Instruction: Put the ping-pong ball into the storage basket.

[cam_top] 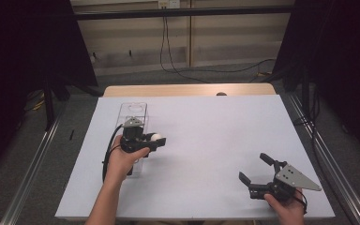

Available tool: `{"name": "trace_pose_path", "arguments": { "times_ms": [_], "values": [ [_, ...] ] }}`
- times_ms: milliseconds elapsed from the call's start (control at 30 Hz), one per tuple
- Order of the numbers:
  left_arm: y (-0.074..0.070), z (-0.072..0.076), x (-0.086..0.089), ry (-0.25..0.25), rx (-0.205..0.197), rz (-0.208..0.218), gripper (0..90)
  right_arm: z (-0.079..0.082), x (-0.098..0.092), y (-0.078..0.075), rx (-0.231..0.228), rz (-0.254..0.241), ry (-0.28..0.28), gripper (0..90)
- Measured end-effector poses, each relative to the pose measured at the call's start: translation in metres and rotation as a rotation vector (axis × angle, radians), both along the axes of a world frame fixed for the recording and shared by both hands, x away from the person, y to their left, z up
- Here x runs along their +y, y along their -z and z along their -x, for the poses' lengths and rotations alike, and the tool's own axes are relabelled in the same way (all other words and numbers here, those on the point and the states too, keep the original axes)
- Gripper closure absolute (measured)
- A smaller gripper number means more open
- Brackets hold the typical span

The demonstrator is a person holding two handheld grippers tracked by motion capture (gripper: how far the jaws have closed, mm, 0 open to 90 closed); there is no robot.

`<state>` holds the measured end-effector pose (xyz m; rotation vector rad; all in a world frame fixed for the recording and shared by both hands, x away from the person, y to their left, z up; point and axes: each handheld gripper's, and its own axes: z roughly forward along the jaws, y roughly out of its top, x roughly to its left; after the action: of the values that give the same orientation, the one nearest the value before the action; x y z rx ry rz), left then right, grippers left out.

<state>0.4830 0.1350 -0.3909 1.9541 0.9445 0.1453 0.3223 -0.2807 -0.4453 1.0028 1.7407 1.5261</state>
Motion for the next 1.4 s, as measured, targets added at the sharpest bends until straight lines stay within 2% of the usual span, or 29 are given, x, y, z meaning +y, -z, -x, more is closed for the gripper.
{"name": "trace_pose_path", "arguments": {
  "times_ms": [367,500,567,633,1400],
  "values": [
    [-0.002,-0.001,0.003,-0.002,-0.005,-0.011,51.1,0.0,-0.001,0.0,0.005,-0.003,0.004,0.4],
    [-0.002,0.0,0.003,-0.009,-0.007,0.002,51.1,0.0,0.0,0.0,0.001,0.0,0.0,0.4],
    [-0.003,-0.001,0.004,-0.005,-0.014,-0.014,51.1,0.0,0.0,0.0,0.0,0.0,0.0,0.4],
    [-0.003,-0.001,0.005,-0.009,-0.011,0.002,51.1,0.0,0.0,0.0,0.003,-0.002,0.009,0.4],
    [-0.007,-0.004,0.012,-0.023,-0.019,0.008,51.1,0.0,0.0,0.0,0.0,0.0,0.007,0.4]
  ]
}}
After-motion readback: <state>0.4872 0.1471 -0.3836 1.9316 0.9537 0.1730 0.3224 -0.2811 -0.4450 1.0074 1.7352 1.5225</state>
